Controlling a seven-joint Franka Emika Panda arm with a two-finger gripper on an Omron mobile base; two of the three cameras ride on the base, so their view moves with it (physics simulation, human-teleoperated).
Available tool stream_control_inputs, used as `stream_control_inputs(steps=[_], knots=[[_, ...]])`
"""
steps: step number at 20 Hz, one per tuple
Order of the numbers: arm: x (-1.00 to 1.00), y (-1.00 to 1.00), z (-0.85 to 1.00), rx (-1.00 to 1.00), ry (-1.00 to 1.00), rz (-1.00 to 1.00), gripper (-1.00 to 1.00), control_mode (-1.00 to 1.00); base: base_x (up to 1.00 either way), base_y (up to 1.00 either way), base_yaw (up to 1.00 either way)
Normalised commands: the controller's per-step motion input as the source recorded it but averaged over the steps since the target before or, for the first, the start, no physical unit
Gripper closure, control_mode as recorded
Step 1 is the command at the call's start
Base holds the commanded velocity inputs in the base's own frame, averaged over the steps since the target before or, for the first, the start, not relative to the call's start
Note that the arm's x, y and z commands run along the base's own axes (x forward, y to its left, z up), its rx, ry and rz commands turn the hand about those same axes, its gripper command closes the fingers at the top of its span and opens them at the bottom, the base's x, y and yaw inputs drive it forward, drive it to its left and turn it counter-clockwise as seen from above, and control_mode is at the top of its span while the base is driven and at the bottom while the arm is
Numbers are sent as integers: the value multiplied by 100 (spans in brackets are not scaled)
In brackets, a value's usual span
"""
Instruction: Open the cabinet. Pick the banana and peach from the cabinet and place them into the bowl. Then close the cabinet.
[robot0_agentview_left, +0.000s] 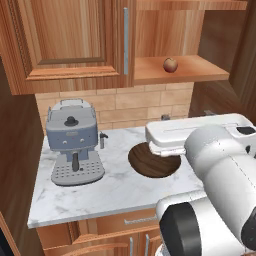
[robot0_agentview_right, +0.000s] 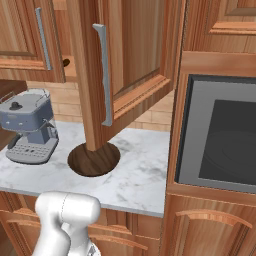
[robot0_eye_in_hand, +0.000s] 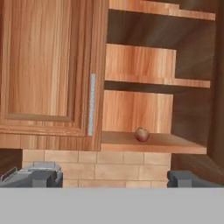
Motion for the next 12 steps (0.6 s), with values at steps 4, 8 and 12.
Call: stream_control_inputs(steps=[4,8,12], knots=[[8,45,29,-11,-13,37,-100,-100,0,0,0],[19,12,4,-3,-1,20,-100,-100,0,0,0],[4,0,0,0,0,2,-100,-100,0,0,0]])
